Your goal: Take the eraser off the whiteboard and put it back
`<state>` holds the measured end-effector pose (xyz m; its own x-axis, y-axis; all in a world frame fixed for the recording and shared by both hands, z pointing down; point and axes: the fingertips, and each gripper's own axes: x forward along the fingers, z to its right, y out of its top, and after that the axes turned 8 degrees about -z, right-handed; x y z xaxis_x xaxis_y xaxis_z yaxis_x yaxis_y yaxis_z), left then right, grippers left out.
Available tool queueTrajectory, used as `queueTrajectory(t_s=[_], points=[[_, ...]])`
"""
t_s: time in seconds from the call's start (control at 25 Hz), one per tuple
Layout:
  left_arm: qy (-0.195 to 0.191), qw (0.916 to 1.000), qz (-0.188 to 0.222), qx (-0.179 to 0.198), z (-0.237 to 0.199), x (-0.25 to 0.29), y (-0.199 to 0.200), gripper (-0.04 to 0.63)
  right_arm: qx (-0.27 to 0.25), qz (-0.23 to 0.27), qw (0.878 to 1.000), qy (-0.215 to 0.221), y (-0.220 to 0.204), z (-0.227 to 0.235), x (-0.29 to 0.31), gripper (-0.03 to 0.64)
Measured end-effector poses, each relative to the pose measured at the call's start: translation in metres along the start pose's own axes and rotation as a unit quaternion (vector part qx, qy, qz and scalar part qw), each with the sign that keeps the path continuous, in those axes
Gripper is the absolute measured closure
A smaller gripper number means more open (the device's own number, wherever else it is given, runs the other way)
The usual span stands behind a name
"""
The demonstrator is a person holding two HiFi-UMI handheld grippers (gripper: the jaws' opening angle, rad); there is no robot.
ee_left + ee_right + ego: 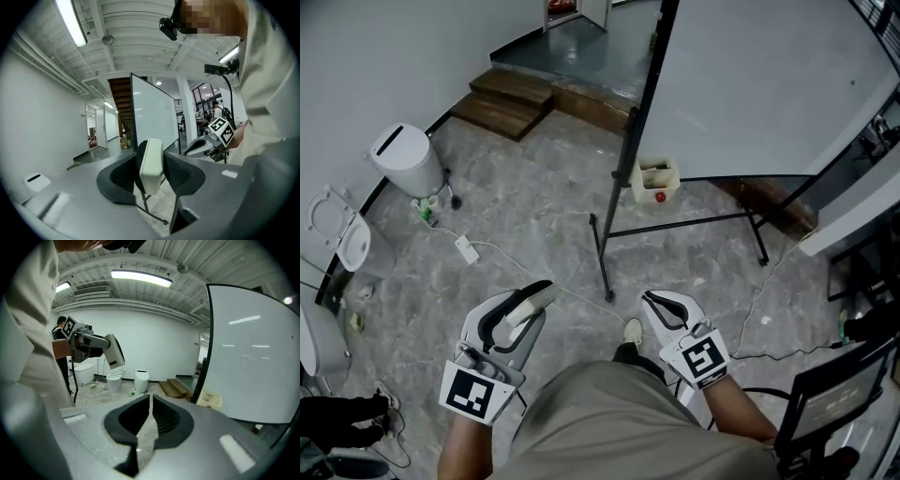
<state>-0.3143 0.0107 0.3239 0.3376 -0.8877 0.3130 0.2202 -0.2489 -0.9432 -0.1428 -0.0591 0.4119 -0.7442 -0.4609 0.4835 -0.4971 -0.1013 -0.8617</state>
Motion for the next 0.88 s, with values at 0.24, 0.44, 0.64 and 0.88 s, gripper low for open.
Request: queueTrajectory(t_s=[0.24,0.44,0.64,0.88], points=[[-0.008,0.9999,0.003,-0.011,0.008,-0.031,-0.014,0.42,-0.013,-0.01,1.0,0.002,0.002,-0.027,-0.001,0.603],[-0.013,0.9998,0.006,-0.013,0.011,-0.053,-0.024,0.42,-0.025,-0.016,1.0,0.005,0.005,-0.047,-0.002,0.603],[-0.014,0.9998,0.004,-0.016,0.016,-0.067,-0.031,0.42,-0.024,-0.02,1.0,0.004,0.0,-0.059,-0.007,0.603],[-0.025,0.9996,0.002,-0.01,0.027,-0.068,-0.033,0.42,-0.016,-0.027,0.999,0.005,-0.006,-0.065,-0.013,0.603]])
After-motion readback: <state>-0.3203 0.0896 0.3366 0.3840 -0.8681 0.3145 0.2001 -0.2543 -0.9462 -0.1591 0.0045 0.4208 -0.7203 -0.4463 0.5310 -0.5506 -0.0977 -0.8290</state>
